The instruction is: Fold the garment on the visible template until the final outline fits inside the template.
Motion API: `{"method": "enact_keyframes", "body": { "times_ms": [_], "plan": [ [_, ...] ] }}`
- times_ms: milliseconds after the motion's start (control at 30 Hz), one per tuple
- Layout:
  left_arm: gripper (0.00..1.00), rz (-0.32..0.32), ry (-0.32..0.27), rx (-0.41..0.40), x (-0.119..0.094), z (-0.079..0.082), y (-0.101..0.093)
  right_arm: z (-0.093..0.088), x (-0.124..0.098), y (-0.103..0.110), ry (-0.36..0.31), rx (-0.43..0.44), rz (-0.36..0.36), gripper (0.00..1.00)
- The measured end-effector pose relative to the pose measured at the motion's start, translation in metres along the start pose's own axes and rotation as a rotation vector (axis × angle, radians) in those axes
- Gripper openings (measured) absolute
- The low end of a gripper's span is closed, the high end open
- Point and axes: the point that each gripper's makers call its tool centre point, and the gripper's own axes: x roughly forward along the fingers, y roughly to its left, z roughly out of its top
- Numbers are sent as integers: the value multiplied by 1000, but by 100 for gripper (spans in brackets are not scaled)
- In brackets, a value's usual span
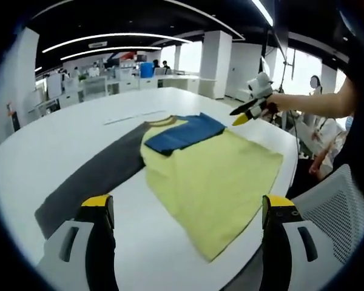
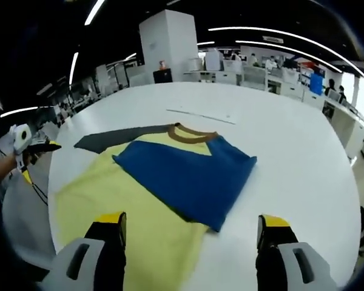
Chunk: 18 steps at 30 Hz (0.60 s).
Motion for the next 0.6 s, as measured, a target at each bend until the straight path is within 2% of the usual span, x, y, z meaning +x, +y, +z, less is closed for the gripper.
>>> {"method": "enact_keyframes", "body": {
  "times_ms": [67,200,367,600],
  "plan": [
    [99,13,6,5,-1,1,3,4,-4,11,-23,-16,40,98],
    [99,39,-5,-11,-6,4,14,4,-14,28,-41,-18,92,99],
    [99,99,-24,-43,-13,5,34,4,-23,45,-68,-37,125,99],
    [99,173,-2,-55,-21,-3,65,-3,-33,63,-94,-58,151,99]
  ]
}}
